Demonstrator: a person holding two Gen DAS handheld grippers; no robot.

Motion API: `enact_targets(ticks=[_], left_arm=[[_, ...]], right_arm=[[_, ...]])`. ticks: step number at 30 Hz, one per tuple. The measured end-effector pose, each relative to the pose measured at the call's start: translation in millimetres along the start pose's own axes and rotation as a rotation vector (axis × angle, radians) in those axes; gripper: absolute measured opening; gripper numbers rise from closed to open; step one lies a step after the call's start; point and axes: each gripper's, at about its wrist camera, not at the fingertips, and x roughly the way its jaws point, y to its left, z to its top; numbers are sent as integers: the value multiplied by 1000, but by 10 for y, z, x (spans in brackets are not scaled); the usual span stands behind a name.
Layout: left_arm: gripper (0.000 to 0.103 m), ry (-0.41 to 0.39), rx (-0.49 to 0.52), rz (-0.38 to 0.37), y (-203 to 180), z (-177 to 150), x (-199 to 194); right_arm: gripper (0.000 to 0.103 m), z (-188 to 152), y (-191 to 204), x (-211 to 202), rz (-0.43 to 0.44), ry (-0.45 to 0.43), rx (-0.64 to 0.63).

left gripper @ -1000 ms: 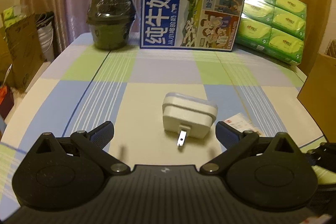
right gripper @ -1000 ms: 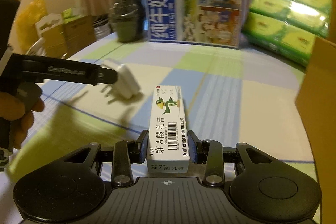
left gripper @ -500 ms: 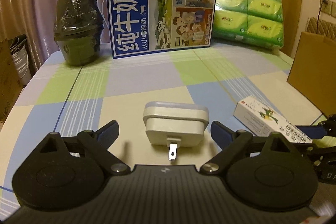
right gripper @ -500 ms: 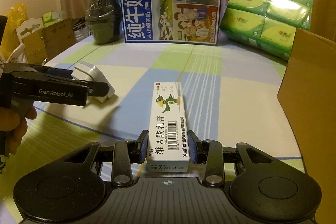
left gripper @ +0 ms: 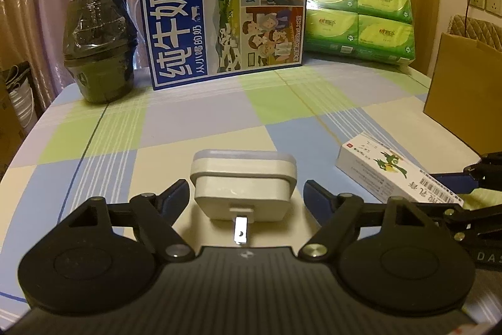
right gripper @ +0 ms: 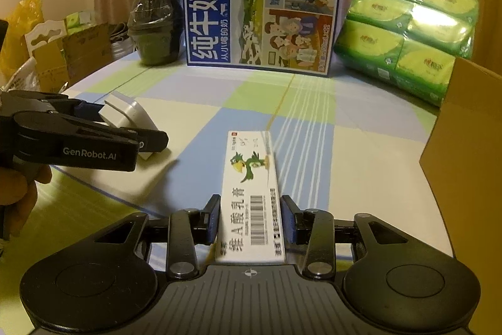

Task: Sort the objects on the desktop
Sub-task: 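Close the left tool on the white plug while the right tool grasps the ointment box, then carry the plug in the left tool while the right tool carries the ointment box to the cardboard box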

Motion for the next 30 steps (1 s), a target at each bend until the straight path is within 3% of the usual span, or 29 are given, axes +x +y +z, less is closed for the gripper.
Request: enact_targets(ticks=[6,8,9,21,30], left_arm=[[76,-10,-11,-14,-12,37,33],[62,-2,-1,-2,-33,23,44],[61,7,-5,1,-34,17,50],[60,24,-36,20,-115,-13,-18],[60,66,-69,4,-337,-40,-325]], right_arm=[[37,38,-21,108,-3,1,9],[37,51,-20,145,-5,-2,15],[37,57,-22,159,-5,-3,18],[36,15,-78,36,-22,18,62],[36,-55,-102,-301,-29,41,95]])
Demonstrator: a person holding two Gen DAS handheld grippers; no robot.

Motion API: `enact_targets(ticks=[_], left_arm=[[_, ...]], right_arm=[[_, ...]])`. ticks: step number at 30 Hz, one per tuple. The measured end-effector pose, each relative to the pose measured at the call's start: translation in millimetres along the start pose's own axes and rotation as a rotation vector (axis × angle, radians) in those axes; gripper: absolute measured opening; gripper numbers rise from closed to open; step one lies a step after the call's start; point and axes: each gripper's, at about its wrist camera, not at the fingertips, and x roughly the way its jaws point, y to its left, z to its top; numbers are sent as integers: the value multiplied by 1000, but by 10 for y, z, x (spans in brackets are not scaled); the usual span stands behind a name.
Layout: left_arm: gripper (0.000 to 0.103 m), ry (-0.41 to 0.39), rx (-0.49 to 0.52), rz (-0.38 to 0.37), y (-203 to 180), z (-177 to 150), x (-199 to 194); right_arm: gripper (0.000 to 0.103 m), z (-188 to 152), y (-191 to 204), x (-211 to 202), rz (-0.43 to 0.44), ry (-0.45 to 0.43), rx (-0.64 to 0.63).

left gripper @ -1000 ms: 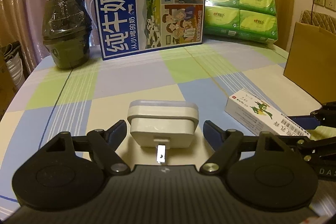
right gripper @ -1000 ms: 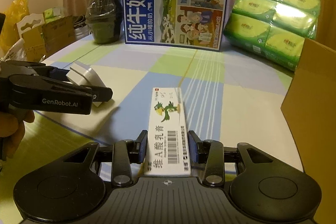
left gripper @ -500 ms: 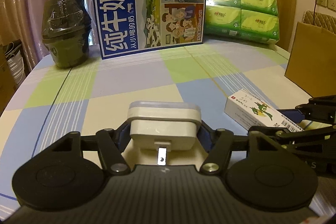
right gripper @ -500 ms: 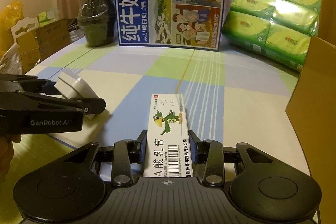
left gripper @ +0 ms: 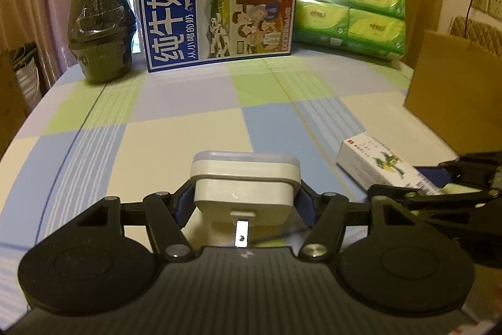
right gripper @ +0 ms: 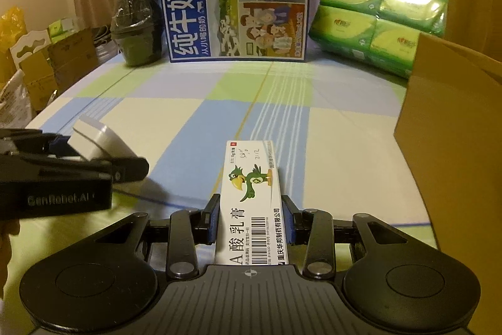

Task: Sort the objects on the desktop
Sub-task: 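Carry the plug in the left tool while the right tool carries the ointment box to the cardboard box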

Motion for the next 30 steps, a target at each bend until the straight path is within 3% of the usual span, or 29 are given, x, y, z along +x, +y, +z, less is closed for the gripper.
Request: enact_targets(ticks=[12,18,30], left_arm=[[60,0,-53,0,-237,-114,-658],[60,16,-109,35,-307,-122,-1001],[60,31,-174,44,-650,-68,-1771]], right_arm=[[36,-197,34,-744,-12,-3,46],[36,-338,9,-1138,-29,10,90],[36,-315,65,-2065,-19,-44,101]])
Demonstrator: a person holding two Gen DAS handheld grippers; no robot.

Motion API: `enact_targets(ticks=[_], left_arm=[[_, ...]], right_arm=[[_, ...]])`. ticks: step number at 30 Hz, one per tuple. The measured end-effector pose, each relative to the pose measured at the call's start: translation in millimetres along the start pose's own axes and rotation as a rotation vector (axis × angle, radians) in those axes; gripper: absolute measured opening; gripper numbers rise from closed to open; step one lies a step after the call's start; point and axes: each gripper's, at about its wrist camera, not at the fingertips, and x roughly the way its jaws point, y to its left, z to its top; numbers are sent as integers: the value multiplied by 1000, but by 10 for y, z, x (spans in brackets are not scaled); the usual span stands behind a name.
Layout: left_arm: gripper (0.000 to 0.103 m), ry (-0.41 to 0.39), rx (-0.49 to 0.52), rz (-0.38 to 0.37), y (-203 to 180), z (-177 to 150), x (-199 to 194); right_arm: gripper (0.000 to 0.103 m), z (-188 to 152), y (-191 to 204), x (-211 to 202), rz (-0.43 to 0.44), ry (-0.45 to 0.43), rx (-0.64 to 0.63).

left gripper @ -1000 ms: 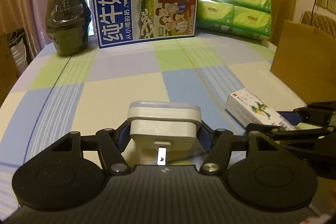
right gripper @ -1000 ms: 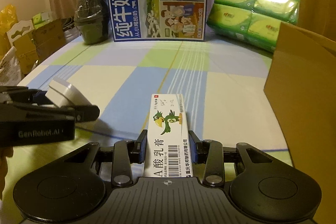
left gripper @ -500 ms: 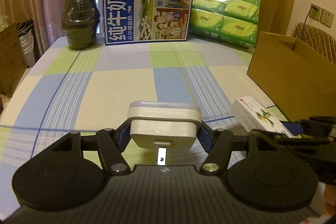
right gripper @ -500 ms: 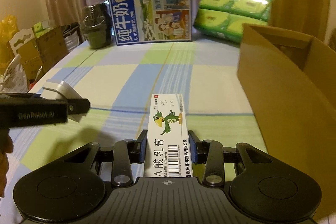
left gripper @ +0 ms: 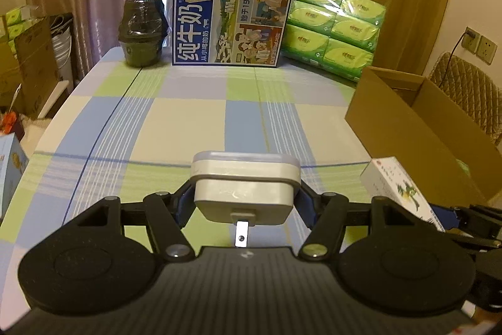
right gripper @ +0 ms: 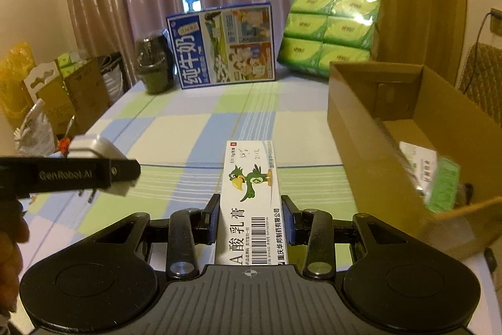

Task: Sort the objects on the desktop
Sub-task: 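Carry the plug in the left tool while the right tool carries the ointment box to the cardboard box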

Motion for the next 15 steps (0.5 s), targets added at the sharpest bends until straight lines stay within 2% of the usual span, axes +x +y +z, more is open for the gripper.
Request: enact_targets(ticks=[6,15], left_arm=[[60,26,-12,-15,-229,-163,-341],[60,55,34,-78,-813,-411,-690]], right_arm=[[36,-79,-101,-451,5,0,18],[36,-232,-493,-1084,-64,-21,49]])
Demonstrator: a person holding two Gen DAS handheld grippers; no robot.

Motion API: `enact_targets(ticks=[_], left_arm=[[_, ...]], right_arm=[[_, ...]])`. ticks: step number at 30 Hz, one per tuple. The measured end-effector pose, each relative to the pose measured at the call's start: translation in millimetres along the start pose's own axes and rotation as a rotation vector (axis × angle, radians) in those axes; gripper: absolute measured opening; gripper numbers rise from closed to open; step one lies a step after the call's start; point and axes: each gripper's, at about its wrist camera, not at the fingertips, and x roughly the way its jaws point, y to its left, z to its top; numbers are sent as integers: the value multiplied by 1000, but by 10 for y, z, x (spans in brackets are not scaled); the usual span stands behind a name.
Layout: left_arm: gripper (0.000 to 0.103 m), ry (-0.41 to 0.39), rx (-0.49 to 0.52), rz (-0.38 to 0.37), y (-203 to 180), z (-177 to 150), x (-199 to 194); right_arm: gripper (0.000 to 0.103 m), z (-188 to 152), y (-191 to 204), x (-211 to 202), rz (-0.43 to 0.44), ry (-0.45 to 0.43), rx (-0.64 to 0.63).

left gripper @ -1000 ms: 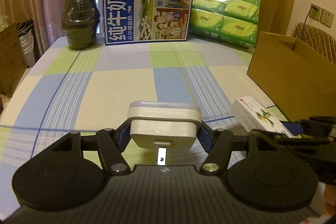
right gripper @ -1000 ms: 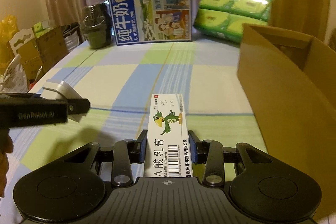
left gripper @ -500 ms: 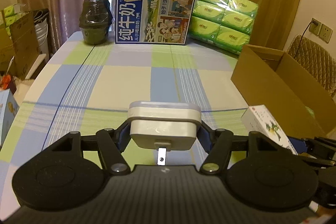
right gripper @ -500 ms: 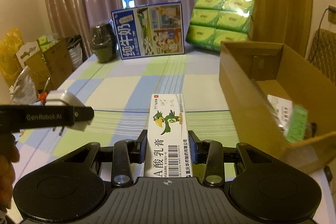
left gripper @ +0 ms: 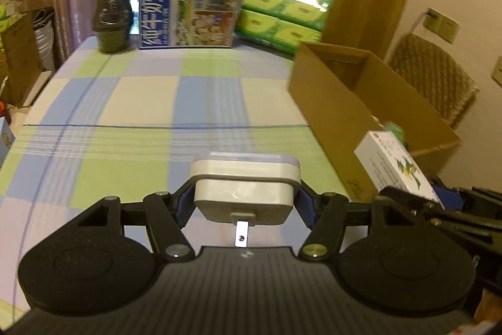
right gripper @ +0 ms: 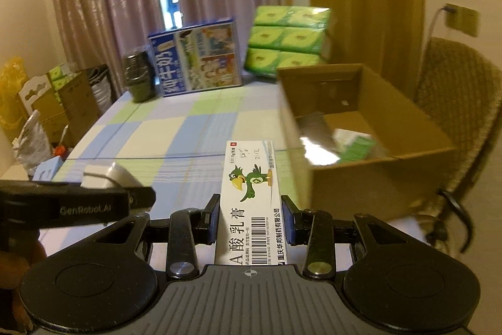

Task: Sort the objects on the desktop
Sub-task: 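Carry the plug in the left tool while the right tool carries the ointment box to the cardboard box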

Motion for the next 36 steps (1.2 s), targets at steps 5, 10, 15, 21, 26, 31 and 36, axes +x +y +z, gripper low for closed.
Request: enact_targets(ticks=[5,10,15,21,26,31,36], left_arm=[[60,11,43,-44,-366,-131,-105],[60,24,92,-98,-736,-214,-159],[60,24,142,-140,-1077,-235,-194],[60,28,176,-174,-1370,-227,-202],[60,41,196,-198,-1549,-226,-149],[60,54,207,-207,-1631,-202,-62],[60,56,221,-213,-1711,-166,2]], right_arm=[[36,-47,-331,-307,-59,-19,32],[36,-65,-629,-527,-110,-43,62],[36,-71,-849,-645,-141,-57,87],[36,-58,-1035,-661,-156,-55,92],[36,-40,-1157,-631,-160,-49,98],[36,-22,-1255,-586,-168,-41,94],[36,24,-1349,-542,-171,-40,85]])
